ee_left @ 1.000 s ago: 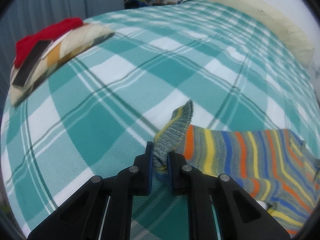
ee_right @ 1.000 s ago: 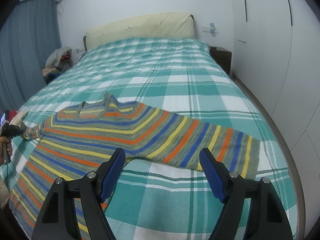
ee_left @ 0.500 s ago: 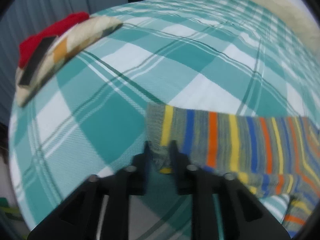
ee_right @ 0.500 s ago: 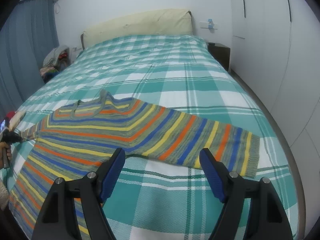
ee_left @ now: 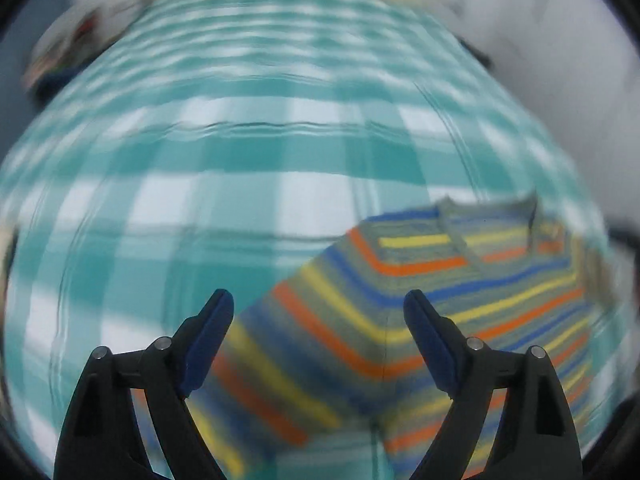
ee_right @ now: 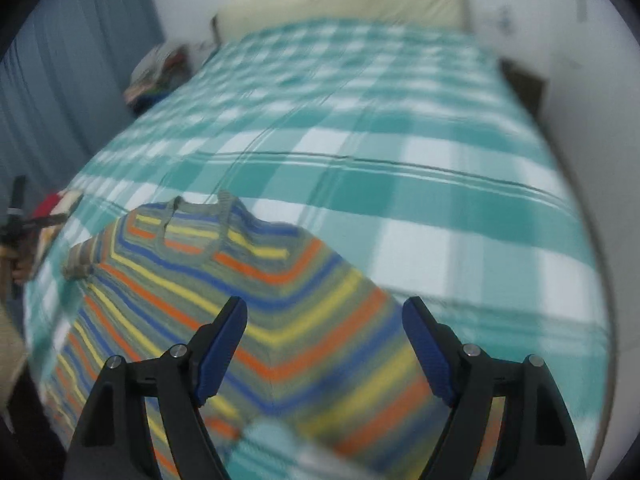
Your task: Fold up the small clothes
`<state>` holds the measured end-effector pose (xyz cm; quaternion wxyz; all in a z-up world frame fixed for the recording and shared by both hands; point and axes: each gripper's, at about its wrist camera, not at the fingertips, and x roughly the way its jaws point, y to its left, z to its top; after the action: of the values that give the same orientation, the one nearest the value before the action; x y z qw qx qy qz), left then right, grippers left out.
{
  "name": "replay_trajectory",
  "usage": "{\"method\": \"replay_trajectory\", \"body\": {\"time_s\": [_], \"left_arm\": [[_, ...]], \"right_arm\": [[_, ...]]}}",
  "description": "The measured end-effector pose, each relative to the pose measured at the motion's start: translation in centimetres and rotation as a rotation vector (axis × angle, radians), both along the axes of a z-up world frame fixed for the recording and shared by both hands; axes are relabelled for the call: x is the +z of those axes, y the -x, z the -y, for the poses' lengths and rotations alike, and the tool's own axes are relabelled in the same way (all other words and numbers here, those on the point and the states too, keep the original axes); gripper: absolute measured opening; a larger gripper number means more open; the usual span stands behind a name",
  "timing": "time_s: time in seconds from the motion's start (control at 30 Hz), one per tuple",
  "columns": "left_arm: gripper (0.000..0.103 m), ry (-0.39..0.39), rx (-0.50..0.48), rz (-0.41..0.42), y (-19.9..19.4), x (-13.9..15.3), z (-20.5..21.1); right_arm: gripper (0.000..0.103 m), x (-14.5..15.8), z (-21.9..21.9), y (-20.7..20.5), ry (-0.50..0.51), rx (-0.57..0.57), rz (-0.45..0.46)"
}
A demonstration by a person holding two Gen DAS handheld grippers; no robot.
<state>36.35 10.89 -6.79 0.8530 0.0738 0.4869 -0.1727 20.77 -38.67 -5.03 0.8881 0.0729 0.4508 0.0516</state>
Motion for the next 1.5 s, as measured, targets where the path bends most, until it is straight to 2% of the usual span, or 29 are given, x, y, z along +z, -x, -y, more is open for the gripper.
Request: {"method": "replay_trajectory", "body": {"time_s": [0.07, 0.13, 0.33, 0.4, 0.43, 0.47, 0.5, 0.53, 0.6, 0.63, 0.67, 0.73, 0.8, 0.83, 0.87, 0.9, 0.93, 0.97, 1.0, 1.03, 1.13, 1.17, 1.3, 1.33, 1.43, 1.5], "left_arm": [[0.088, -0.059, -0.068, -0.013, -2.4, -1.9, 2.9], [0.088, -0.074, -0.099, -0.029, -4.0, -3.2, 4.5], [0.090, -0.139, -0.168, -0.066, -6.8, -6.8, 7.0], [0.092, -0.159, -0.181, -0.070, -6.8, -7.5, 7.4], [0.082, -0.159, -0.186, -0.049, -6.4, -7.6, 7.5], [0.041, -0.135, -0.196, -0.037, -5.9, -7.5, 7.6], [0.018, -0.109, -0.205, -0.036, -5.5, -7.3, 7.7], [0.006, -0.099, -0.194, -0.016, -5.1, -6.9, 7.7], [0.005, -0.109, -0.158, 0.050, -4.4, -6.6, 7.6], [0.004, -0.106, -0.131, 0.070, -4.1, -6.8, 7.4], [0.004, -0.104, -0.111, 0.081, -4.0, -7.1, 7.3], [0.004, -0.099, -0.074, 0.091, -3.9, -7.6, 7.2], [0.009, -0.108, -0.030, 0.112, -4.3, -7.7, 7.1], [0.018, -0.110, 0.004, 0.123, -4.5, -7.5, 6.9], [0.039, -0.111, 0.031, 0.124, -4.6, -7.3, 6.6], [0.052, -0.113, 0.074, 0.128, -4.9, -7.0, 6.1], [0.064, -0.110, 0.121, 0.136, -4.8, -6.4, 5.4], [0.063, -0.104, 0.151, 0.145, -4.5, -5.9, 4.8], [0.063, -0.087, 0.176, 0.150, -3.8, -4.9, 3.8], [0.063, -0.064, 0.187, 0.146, -3.0, -4.1, 2.8], [0.066, 0.001, 0.205, 0.123, 0.4, -2.1, 0.4], [0.067, 0.009, 0.196, 0.115, 1.5, -1.8, 0.2], [0.070, -0.002, 0.043, 0.080, 10.5, -1.3, 0.6], [0.070, -0.010, -0.012, 0.055, 14.0, -1.9, 1.0], [0.070, -0.005, -0.124, -0.019, 21.3, -3.7, 2.3], [0.070, -0.029, -0.202, -0.062, 26.6, -5.4, 3.4]], "right_arm": [[0.079, -1.0, -1.0, -3.6, 0.004, 0.072, -0.042], [0.079, -2.4, -2.7, -6.9, 0.041, 0.150, -0.094], [0.077, -6.9, -6.3, -12.9, 0.141, 0.303, -0.210], [0.051, -8.3, -6.8, -14.1, 0.135, 0.324, -0.267], [0.040, -9.0, -7.2, -14.4, 0.125, 0.344, -0.296], [0.003, -8.9, -7.3, -14.3, 0.137, 0.360, -0.288], [0.004, -8.6, -7.3, -14.2, 0.144, 0.365, -0.279], [0.004, -8.1, -7.3, -13.7, 0.161, 0.356, -0.256], [0.003, -7.1, -6.8, -12.7, 0.225, 0.295, -0.209], [0.003, -6.7, -5.9, -12.0, 0.277, 0.201, -0.183], [0.003, -6.8, -5.2, -11.6, 0.274, 0.139, -0.178], [0.003, -8.2, -4.6, -11.1, 0.262, 0.069, -0.201], [0.003, -9.9, -5.2, -10.7, 0.296, 0.043, -0.207], [0.003, -10.3, -5.5, -10.7, 0.303, 0.023, -0.194], [0.004, -10.3, -5.4, -10.8, 0.283, -0.003, -0.183], [0.006, -10.0, -5.1, -10.9, 0.253, -0.026, -0.172], [0.012, -9.7, -4.8, -11.0, 0.223, -0.037, -0.162], [0.033, -9.4, -4.4, -10.9, 0.199, -0.050, -0.156], [0.063, -8.7, -4.0, -10.5, 0.189, -0.069, -0.150], [0.071, -8.0, -4.0, -10.0, 0.189, -0.078, -0.139], [0.072, -5.2, -4.7, -7.1, 0.192, -0.064, -0.075], [0.072, -4.6, -5.0, -6.1, 0.198, -0.055, -0.074], [0.072, -3.7, -7.7, 1.0, 0.180, 0.037, -0.107], [0.072, -3.8, -9.1, 3.9, 0.155, 0.083, -0.123], [0.072, -4.4, -12.6, 10.5, 0.098, 0.190, -0.152], [0.071, -4.6, -15.7, 14.6, 0.058, 0.264, -0.157]]}}
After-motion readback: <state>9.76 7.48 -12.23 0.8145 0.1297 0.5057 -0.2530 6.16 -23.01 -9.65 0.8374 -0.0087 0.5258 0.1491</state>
